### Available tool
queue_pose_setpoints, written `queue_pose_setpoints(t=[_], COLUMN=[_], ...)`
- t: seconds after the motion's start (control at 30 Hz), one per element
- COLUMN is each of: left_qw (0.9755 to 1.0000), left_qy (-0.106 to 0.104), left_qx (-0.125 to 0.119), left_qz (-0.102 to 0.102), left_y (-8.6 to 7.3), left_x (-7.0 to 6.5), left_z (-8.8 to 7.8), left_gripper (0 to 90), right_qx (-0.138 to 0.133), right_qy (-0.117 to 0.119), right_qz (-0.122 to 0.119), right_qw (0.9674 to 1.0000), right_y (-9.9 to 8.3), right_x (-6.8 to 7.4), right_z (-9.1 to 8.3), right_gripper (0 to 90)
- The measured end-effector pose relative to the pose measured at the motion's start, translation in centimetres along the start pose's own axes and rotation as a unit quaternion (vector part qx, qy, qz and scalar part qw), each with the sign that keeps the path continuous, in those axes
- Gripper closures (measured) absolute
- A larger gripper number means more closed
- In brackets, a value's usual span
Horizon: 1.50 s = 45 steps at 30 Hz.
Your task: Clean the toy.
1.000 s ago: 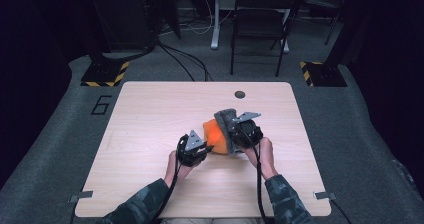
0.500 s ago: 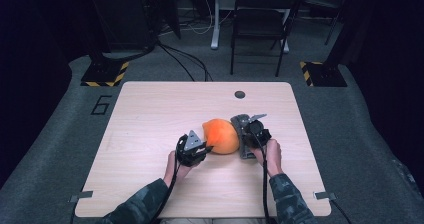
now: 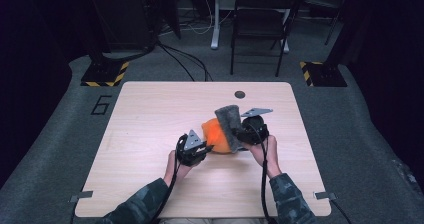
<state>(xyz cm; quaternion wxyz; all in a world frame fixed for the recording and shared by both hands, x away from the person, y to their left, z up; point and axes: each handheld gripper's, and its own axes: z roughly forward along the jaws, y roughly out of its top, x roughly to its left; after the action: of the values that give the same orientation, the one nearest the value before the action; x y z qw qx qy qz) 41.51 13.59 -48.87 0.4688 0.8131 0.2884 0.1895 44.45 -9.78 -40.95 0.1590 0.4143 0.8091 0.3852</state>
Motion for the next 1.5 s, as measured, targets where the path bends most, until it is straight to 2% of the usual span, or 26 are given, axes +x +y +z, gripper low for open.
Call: queue_pose_setpoints(t=[0.03, 0.07, 0.2, 0.27, 0.3, 0.33, 0.37, 0.5, 0.6, 0.63, 0.67, 0.73, 0.83, 0.93, 1.0, 1.07, 1.13, 1.17, 1.2, 1.27, 1.3, 1.33, 1.37, 1.4, 1.47, 1.5], left_qw=[1.0000, 1.0000, 1.0000, 1.0000, 1.0000, 1.0000, 1.0000, 0.9999, 0.9999, 0.9999, 0.9999, 0.9999, 0.9999, 0.9999, 0.9999, 0.9999, 0.9999, 0.9999, 0.9999, 0.9998, 0.9998, 0.9998, 0.9999, 0.9999, 0.9999, 0.9998], left_qy=[-0.002, -0.002, -0.003, -0.002, -0.002, -0.002, -0.002, -0.002, 0.000, 0.001, 0.001, -0.001, -0.001, 0.000, 0.000, 0.001, 0.000, 0.000, 0.001, 0.002, 0.002, 0.003, 0.006, 0.006, 0.007, 0.008], left_qx=[0.004, 0.006, 0.009, 0.009, 0.008, 0.008, 0.008, 0.009, 0.010, 0.010, 0.010, 0.010, 0.009, 0.010, 0.009, 0.007, 0.008, 0.008, 0.009, 0.008, 0.008, 0.008, 0.007, 0.007, 0.010, 0.016], left_qz=[0.001, 0.004, -0.002, 0.000, -0.001, -0.001, -0.002, -0.007, -0.007, -0.003, -0.003, -0.003, -0.006, -0.010, -0.011, -0.012, -0.015, -0.015, -0.015, -0.015, -0.015, -0.016, -0.014, -0.014, -0.010, -0.001], left_y=[0.0, -0.1, -0.3, -0.3, -0.2, -0.2, -0.2, -0.4, -0.4, -0.3, -0.3, -0.3, -0.4, -0.5, -0.4, -0.5, -0.5, -0.5, -0.6, -0.6, -0.6, -0.6, -0.6, -0.6, -0.6, -0.7], left_x=[-0.1, 0.0, 0.1, 0.0, 0.0, 0.0, 0.1, 0.3, 0.3, 0.3, 0.3, 0.4, 0.5, 0.5, 0.5, 0.6, 0.7, 0.7, 0.7, 0.8, 0.8, 0.8, 0.7, 0.7, 0.7, 0.8], left_z=[0.0, 0.0, 0.0, 0.0, 0.1, 0.1, 0.1, 0.1, 0.1, 0.1, 0.1, 0.1, 0.2, 0.1, 0.1, 0.1, 0.1, 0.1, 0.1, 0.1, 0.1, 0.1, 0.0, 0.0, 0.1, 0.2], left_gripper=[75.4, 75.4, 75.5, 75.6, 75.7, 75.7, 75.8, 75.8, 75.8, 75.8, 75.8, 75.8, 75.8, 75.8, 75.7, 75.7, 75.7, 75.6, 75.6, 75.5, 75.4, 75.2, 75.0, 74.7, 73.8, 69.2], right_qx=[0.005, 0.011, 0.025, 0.026, 0.035, 0.035, 0.044, 0.067, 0.076, 0.091, 0.096, 0.103, 0.132, 0.153, 0.155, 0.151, 0.125, 0.125, 0.083, 0.048, 0.048, 0.040, 0.044, 0.044, 0.074, 0.089], right_qy=[0.012, 0.004, -0.016, -0.019, -0.035, -0.035, -0.041, -0.055, -0.057, -0.072, -0.075, -0.073, -0.082, -0.080, -0.083, -0.088, -0.093, -0.093, -0.084, -0.061, -0.061, -0.031, -0.016, -0.016, -0.011, -0.024], right_qz=[-0.014, -0.026, -0.027, -0.022, -0.029, -0.029, -0.020, 0.004, 0.014, 0.015, 0.019, 0.024, 0.030, 0.030, 0.030, 0.028, 0.030, 0.030, 0.044, 0.049, 0.049, 0.042, 0.034, 0.034, 0.004, -0.015], right_qw=[0.9998, 0.9996, 0.9992, 0.9993, 0.9984, 0.9984, 0.9980, 0.9962, 0.9954, 0.9931, 0.9923, 0.9917, 0.9875, 0.9845, 0.9840, 0.9843, 0.9874, 0.9874, 0.9920, 0.9958, 0.9958, 0.9979, 0.9983, 0.9983, 0.9972, 0.9957], right_y=[0.2, 0.1, -0.2, -0.5, -0.7, -0.7, -1.0, -1.9, -2.4, -2.8, -3.0, -3.2, -4.1, -4.6, -4.6, -4.3, -3.7, -3.7, -2.9, -2.0, -2.0, -1.3, -1.1, -1.1, -1.1, -1.5], right_x=[1.0, 1.4, 1.5, 1.0, 0.5, 0.5, -0.3, -2.0, -2.6, -3.0, -3.2, -3.5, -4.2, -4.3, -4.3, -4.2, -4.6, -4.6, -4.7, -4.3, -4.3, -3.2, -2.5, -2.5, -1.2, -0.7], right_z=[0.4, 0.8, 1.6, 1.9, 1.9, 1.9, 2.0, 2.8, 3.2, 3.6, 3.8, 4.0, 5.0, 6.0, 5.9, 5.3, 4.2, 4.2, 2.6, 1.2, 1.2, 0.6, 0.6, 0.6, 1.6, 2.7], right_gripper=[71.2, 71.1, 71.0, 70.9, 70.8, 70.8, 70.8, 70.8, 70.8, 70.8, 70.8, 70.8, 70.7, 70.7, 70.7, 71.0, 71.1, 71.1, 71.2, 71.2, 71.2, 71.2, 71.1, 71.1, 70.9, 70.9])
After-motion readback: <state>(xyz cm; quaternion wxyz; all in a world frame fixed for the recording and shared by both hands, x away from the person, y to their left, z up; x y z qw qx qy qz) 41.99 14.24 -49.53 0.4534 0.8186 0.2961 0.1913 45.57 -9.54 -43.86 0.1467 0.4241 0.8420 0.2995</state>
